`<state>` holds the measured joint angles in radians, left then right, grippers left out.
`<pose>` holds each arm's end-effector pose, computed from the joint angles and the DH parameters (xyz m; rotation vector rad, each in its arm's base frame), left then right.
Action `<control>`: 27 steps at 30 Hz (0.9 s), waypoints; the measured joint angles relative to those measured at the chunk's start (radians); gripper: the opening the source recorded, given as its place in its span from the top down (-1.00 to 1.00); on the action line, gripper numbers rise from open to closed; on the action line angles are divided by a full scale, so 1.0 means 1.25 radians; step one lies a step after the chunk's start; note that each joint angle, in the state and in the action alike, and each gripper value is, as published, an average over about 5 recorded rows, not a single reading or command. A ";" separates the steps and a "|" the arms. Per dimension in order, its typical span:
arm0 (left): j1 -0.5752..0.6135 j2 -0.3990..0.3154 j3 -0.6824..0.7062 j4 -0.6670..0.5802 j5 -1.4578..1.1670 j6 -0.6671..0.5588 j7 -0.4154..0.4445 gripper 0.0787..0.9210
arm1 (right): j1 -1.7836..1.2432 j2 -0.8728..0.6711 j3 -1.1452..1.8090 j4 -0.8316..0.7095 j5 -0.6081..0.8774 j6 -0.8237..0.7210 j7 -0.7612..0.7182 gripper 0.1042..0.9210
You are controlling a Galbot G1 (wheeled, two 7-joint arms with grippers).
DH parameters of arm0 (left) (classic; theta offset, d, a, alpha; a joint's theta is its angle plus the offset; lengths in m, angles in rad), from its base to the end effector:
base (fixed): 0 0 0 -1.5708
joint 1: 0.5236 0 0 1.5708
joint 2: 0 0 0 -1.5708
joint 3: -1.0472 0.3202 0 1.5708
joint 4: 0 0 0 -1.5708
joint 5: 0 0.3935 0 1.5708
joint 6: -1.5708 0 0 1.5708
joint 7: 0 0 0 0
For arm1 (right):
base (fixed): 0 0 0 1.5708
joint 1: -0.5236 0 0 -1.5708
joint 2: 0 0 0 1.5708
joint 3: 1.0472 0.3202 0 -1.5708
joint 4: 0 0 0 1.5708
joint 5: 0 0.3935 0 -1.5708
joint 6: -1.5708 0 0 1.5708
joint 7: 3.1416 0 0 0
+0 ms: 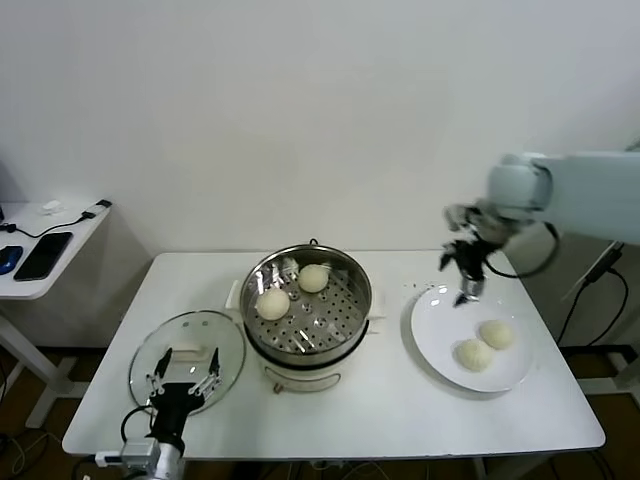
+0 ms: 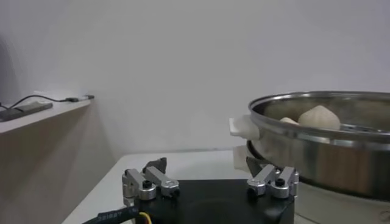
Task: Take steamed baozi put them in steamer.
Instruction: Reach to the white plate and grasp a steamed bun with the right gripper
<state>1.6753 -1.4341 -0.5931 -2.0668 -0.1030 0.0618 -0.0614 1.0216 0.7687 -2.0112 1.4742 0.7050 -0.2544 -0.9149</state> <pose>0.2039 0.0419 -0.3068 0.0817 -2.9516 -0.0828 0.5135 -0.1022 -0.0870 1.2534 -1.3280 1.2593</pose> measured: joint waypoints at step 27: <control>0.019 -0.004 -0.005 0.007 0.008 -0.007 -0.006 -0.77 | -0.417 -0.089 0.247 -0.139 -0.195 -0.053 0.109 -0.76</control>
<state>1.6989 -1.4393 -0.5997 -2.0578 -0.0924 0.0529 -0.0685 0.4997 0.6578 -1.7031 1.3008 0.4613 -0.3208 -0.7791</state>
